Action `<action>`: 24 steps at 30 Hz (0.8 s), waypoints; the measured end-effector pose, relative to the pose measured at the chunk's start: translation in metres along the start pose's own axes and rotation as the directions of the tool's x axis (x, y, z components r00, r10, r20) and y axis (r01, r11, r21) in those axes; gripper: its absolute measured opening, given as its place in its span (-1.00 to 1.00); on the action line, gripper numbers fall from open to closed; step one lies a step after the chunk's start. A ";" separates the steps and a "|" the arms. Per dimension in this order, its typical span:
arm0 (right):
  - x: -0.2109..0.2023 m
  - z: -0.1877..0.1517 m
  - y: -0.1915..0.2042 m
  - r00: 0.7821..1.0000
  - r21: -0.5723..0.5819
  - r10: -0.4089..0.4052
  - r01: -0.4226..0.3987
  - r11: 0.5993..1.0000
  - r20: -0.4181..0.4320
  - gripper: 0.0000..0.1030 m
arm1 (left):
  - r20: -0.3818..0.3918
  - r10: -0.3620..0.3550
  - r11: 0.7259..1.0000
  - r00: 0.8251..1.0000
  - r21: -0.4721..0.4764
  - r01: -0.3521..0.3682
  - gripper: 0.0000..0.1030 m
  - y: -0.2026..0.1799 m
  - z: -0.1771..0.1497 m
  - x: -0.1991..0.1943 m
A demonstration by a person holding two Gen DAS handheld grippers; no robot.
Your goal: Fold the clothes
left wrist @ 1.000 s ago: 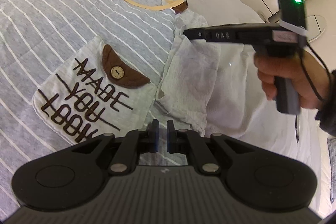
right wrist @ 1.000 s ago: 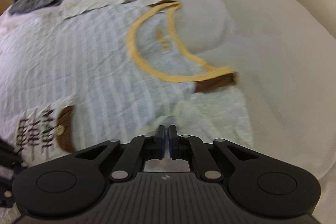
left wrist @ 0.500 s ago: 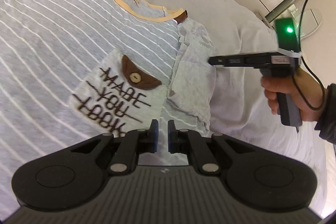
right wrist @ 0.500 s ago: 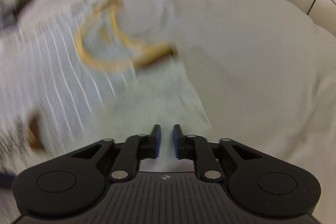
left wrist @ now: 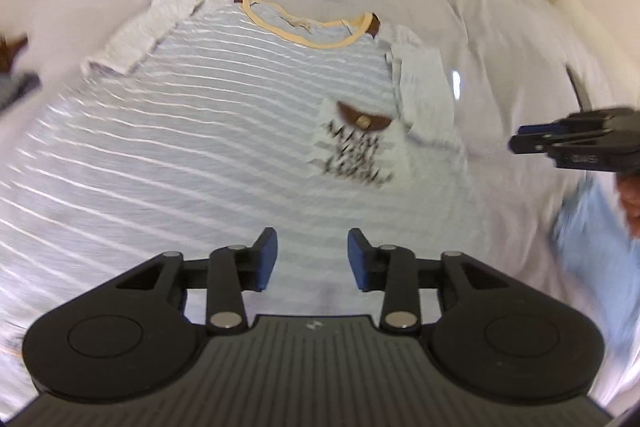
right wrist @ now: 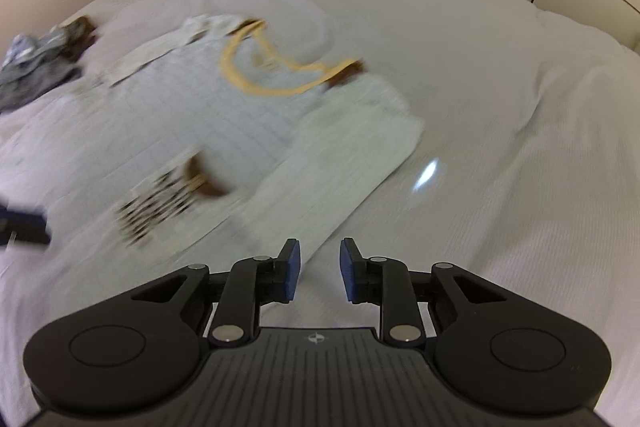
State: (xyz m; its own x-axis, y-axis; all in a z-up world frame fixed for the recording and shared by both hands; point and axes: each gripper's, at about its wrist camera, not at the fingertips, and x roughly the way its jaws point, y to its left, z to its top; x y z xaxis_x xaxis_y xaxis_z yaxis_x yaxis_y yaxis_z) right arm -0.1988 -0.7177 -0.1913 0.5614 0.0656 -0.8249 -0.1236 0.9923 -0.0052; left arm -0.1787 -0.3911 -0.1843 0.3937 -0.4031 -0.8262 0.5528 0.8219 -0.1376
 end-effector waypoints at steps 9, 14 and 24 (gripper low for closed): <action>-0.057 -0.053 0.129 0.999 0.038 -0.004 0.005 0.999 -0.043 -0.32 | -0.050 0.033 0.909 0.998 0.417 -0.009 0.53 0.091 -0.061 -0.073; -0.066 -0.066 0.192 0.993 0.105 -0.080 0.089 0.990 -0.086 -0.25 | -0.057 0.018 0.702 0.998 0.712 0.028 0.56 0.153 -0.104 -0.104; -0.068 -0.073 0.308 0.976 0.201 -0.114 0.151 0.968 -0.187 -0.14 | -0.040 -0.062 0.154 0.997 0.987 0.049 0.56 0.218 -0.187 -0.121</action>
